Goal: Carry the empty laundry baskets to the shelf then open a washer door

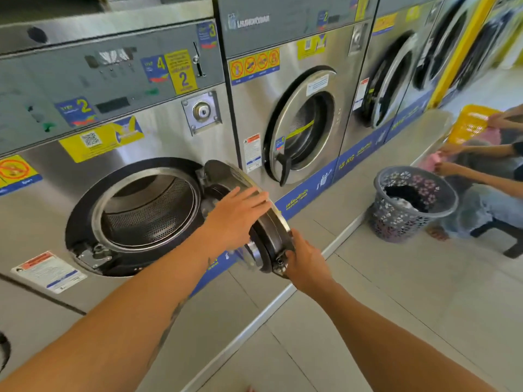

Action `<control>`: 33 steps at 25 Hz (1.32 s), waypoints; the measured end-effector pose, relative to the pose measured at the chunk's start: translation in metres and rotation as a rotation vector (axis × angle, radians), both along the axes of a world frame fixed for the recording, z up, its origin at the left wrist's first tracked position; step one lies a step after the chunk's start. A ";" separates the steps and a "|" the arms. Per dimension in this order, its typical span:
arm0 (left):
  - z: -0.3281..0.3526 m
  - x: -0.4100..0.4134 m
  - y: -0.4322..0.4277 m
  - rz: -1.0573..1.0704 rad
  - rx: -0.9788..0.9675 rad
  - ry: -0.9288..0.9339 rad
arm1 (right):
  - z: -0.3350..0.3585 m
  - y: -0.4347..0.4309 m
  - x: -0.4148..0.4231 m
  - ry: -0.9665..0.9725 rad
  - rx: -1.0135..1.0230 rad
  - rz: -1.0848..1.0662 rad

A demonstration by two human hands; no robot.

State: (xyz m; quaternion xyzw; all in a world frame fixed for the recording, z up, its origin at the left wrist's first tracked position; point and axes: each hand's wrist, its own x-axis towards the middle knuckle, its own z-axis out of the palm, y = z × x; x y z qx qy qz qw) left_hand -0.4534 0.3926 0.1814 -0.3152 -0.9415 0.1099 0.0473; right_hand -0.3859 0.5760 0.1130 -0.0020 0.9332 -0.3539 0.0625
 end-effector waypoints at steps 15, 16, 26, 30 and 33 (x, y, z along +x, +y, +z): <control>-0.004 -0.133 0.106 0.192 0.080 -0.032 | 0.010 0.108 -0.176 -0.166 -0.069 0.077; -0.002 -0.139 0.114 0.224 0.089 -0.043 | 0.007 0.115 -0.187 -0.172 -0.065 0.099; 0.016 -0.147 0.139 0.470 0.455 -0.238 | 0.005 0.150 -0.214 -0.115 -0.065 0.279; 0.017 -0.097 0.126 0.589 0.644 -0.151 | 0.015 0.153 -0.178 -0.027 -0.071 0.340; 0.004 -0.028 0.100 0.760 0.692 -0.078 | 0.022 0.139 -0.147 0.001 0.012 0.406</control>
